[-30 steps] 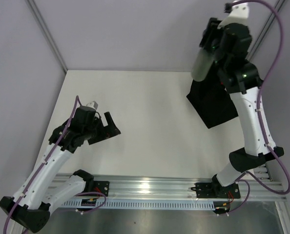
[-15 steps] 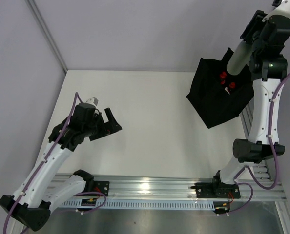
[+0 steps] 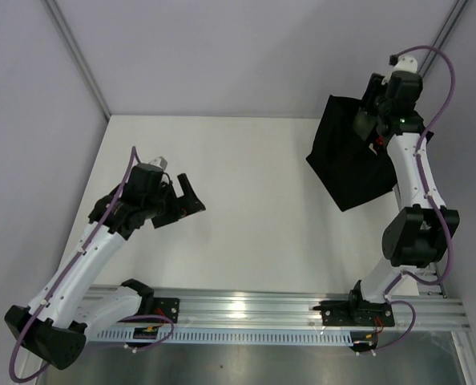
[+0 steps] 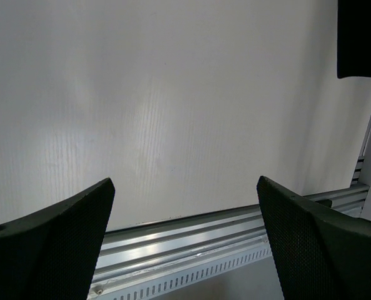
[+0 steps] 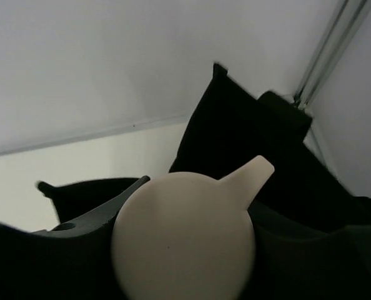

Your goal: Place the personal care products into the canvas bag

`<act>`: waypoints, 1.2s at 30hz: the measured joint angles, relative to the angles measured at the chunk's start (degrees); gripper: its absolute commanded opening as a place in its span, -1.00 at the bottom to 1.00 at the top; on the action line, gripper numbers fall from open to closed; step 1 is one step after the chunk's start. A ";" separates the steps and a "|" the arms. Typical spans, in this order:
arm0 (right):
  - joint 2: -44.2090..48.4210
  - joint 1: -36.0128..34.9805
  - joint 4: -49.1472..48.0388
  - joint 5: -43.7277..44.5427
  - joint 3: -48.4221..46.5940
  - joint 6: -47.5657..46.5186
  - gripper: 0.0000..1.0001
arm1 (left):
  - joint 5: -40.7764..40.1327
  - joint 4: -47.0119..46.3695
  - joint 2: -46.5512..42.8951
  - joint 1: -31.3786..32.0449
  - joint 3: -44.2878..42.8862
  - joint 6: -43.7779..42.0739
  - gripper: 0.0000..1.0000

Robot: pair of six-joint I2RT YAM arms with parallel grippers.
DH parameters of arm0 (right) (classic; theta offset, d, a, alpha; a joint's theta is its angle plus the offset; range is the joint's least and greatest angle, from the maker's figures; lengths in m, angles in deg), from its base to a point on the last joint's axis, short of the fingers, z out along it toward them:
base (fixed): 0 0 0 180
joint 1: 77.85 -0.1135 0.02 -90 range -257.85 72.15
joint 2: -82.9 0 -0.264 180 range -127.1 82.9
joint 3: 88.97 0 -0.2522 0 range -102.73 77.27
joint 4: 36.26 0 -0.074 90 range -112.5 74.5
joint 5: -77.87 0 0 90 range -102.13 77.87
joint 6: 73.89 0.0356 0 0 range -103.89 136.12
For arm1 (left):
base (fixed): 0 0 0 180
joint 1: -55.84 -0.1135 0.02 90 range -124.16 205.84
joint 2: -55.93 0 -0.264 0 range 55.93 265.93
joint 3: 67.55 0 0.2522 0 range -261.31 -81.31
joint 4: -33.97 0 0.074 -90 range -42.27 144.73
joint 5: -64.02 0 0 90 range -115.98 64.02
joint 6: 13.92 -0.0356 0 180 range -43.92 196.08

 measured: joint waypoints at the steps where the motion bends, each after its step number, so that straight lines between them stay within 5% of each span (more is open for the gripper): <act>1: 0.26 -0.02 -2.36 -0.57 3.08 -0.26 -1.00 | 0.00 -0.02 0.17 0.00 0.00 0.13 0.98; 7: 0.79 0.24 -7.50 -5.25 16.37 -1.09 -1.00 | -0.04 0.00 0.46 0.00 0.00 0.42 0.99; 23: 0.66 0.59 -11.52 -11.87 16.76 -1.97 -1.00 | -0.09 0.00 0.94 0.00 0.44 1.84 0.98; 36: -1.97 0.74 -8.17 -11.06 17.57 -1.27 -0.56 | -0.63 0.61 -1.49 0.00 0.94 2.43 0.98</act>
